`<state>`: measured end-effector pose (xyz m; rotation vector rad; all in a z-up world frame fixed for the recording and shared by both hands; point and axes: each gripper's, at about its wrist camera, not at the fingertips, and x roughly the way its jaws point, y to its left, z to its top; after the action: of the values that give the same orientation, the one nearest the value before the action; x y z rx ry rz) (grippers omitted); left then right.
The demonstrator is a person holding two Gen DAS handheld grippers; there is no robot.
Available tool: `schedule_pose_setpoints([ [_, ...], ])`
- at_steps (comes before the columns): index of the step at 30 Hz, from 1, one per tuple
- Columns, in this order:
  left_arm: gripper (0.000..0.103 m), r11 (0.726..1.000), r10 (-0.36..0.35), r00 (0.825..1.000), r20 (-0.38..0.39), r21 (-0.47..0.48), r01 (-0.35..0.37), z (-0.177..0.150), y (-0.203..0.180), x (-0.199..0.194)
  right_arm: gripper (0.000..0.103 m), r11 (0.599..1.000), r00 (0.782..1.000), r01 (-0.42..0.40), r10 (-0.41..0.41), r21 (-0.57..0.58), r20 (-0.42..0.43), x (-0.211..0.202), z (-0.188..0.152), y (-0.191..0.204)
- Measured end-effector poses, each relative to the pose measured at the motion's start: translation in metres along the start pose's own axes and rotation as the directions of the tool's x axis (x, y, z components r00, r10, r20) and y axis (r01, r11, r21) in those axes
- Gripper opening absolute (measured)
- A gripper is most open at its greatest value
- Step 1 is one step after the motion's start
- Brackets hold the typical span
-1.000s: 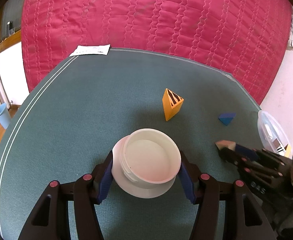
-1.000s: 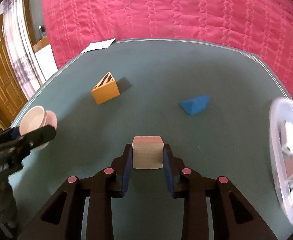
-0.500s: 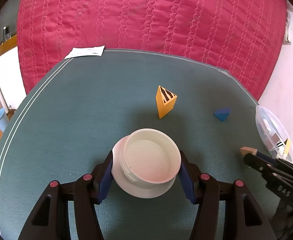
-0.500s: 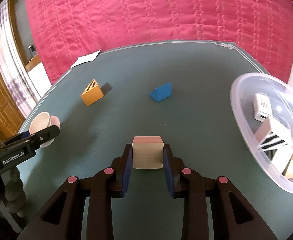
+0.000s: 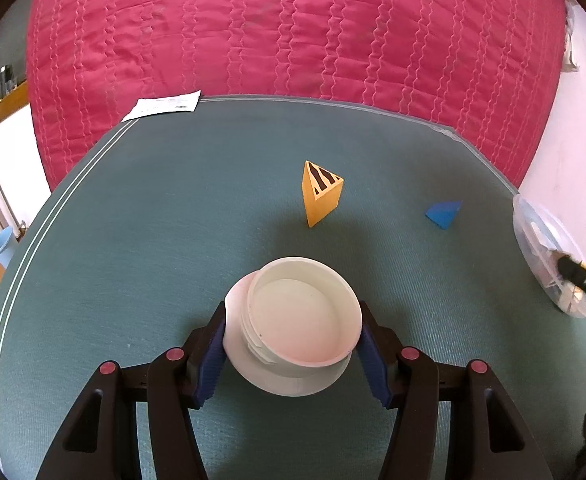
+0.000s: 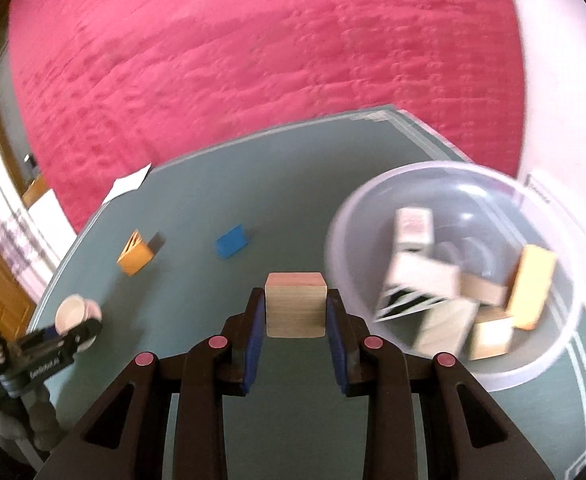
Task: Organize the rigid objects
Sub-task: 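Lift the beige cube with the right tool toward the bowl while left tool holds the cup, then lower the beige cube into the bowl and open the right tool while left tool carries the cup over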
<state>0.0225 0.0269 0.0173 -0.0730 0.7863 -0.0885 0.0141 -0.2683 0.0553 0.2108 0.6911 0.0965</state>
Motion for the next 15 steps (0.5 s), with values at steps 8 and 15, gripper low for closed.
schedule_pose_setpoints([
  [8,0.061,1.0,0.012,1.0,-0.012,0.024,-0.012,-0.001,-0.009,0.001,0.03,0.992,0.994,0.084,-0.089,0.092,0.057,-0.016,0.014,-0.044],
  [15,0.061,0.999,0.009,1.0,-0.021,0.037,-0.008,-0.001,-0.021,-0.001,0.031,0.976,0.979,0.154,-0.172,0.154,0.108,-0.021,0.028,-0.078],
])
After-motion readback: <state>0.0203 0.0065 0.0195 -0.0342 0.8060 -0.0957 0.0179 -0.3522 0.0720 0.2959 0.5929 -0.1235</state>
